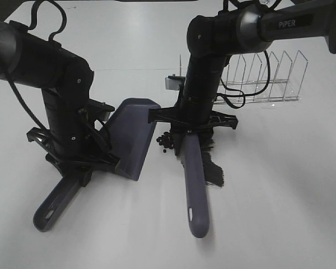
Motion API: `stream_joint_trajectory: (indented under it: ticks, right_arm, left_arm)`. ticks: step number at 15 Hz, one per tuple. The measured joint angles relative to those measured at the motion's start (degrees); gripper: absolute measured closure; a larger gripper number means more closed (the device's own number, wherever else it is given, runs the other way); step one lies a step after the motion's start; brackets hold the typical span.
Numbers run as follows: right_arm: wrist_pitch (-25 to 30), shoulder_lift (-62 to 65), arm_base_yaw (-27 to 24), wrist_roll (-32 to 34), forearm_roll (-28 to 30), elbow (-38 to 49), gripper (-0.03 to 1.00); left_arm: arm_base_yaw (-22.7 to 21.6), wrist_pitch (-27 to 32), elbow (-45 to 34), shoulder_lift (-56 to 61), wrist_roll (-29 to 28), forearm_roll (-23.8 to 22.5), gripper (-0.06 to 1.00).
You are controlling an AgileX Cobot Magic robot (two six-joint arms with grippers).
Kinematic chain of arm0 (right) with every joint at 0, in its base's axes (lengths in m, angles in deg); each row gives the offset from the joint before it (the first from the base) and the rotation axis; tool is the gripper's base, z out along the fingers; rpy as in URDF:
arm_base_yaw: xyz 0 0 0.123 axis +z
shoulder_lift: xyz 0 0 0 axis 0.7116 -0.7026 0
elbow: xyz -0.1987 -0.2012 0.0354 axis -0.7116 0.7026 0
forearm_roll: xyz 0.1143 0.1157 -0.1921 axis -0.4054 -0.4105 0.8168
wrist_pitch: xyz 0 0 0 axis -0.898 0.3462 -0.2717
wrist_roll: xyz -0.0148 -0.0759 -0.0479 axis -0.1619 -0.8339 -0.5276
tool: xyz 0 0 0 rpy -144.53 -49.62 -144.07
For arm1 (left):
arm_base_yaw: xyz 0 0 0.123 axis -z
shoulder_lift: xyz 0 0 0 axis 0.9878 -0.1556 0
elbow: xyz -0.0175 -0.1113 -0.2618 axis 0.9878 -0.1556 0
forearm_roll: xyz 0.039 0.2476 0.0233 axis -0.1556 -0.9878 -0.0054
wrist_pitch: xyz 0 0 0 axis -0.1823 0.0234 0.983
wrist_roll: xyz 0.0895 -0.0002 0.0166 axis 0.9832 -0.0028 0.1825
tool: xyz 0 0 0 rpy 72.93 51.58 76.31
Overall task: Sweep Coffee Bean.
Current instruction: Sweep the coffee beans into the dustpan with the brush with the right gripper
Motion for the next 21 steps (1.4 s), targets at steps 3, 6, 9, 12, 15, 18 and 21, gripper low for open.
stream_joint_trajectory:
  ticks: [3,6,9,12,15,18,21]
  right_arm:
    - [-2.1,-2.1,0.0,-0.5,-10.5,-1.8,0.67]
    - [-2.3,-5.6,0.0,-3.7,-21.5,-6.1,0.67]
    - [-2.6,-7.3,-0.1,-9.4,-31.9,-7.8,0.67]
    - [-2.1,-7.4,0.0,-12.8,-36.8,-9.7,0.67]
    - [2.6,-7.7,0.0,-13.1,-33.0,-13.1,0.67]
    - [7.3,-8.0,0.0,-10.8,-23.7,-17.6,0.68]
    - [8.1,-6.7,0.0,-8.9,-11.0,-20.6,0.68]
  left_arm:
    - [0.0,0.0,0.0,-0.1,0.1,0.0,0.62]
    - [0.0,0.0,0.0,-0.1,0.1,0.1,0.62]
    - [0.0,0.1,0.0,-0.1,-0.4,-0.1,0.62]
    - [0.0,0.1,0.0,-0.1,0.2,-0.4,0.62]
    - [0.0,0.1,0.0,-0.1,0.6,-0.5,0.62]
    - [0.0,0.1,0.0,-0.1,0.7,-0.5,0.62]
    - [0.0,0.1,0.0,-0.1,0.7,-0.5,0.62]
